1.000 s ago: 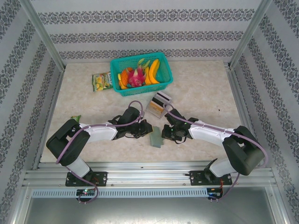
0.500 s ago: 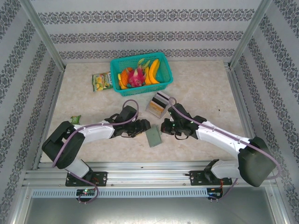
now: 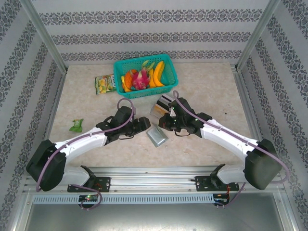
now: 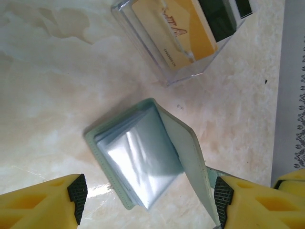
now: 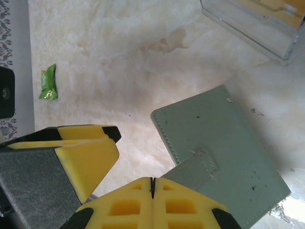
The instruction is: Put the credit cards into the card holder
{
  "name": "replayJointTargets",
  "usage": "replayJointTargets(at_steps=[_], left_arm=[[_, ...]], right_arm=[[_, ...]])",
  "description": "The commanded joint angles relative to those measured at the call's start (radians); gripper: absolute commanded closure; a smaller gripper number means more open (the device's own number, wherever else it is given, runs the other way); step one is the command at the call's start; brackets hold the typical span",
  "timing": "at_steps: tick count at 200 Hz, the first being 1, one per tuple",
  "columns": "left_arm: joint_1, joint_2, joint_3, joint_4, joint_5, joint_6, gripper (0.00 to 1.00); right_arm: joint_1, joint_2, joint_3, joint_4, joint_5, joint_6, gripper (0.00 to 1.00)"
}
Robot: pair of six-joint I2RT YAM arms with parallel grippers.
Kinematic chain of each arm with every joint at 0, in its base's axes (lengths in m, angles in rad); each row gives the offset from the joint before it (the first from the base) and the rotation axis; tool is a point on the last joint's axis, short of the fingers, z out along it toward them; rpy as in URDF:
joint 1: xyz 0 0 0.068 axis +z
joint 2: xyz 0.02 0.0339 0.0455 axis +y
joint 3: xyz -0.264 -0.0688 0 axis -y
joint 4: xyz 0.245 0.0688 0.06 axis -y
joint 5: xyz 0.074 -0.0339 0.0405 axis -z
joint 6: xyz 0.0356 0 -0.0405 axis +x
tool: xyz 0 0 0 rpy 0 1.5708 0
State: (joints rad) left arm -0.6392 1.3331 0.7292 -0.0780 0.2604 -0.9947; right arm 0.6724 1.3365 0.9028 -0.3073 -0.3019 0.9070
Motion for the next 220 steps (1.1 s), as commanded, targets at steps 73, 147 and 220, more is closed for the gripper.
replayJointTargets(at_steps=[73, 147, 220], left_arm=[[0.016, 0.034, -0.022, 0.016, 0.022, -0.012, 0.59], [0.011, 0.171, 0.089, 0.071, 0.203, 0.049, 0.62], [-0.041, 0.349, 0.270, 0.087, 0.340, 0.115, 0.66]], right_arm=[[-0.093, -0.083, -0.175, 0.171, -0.041, 0.211, 0.98], [-0.285, -0.150, -0.313, 0.014, -0.113, 0.059, 0.96], [-0.289, -0.144, -0.323, 0.002, -0.073, 0.030, 0.94]])
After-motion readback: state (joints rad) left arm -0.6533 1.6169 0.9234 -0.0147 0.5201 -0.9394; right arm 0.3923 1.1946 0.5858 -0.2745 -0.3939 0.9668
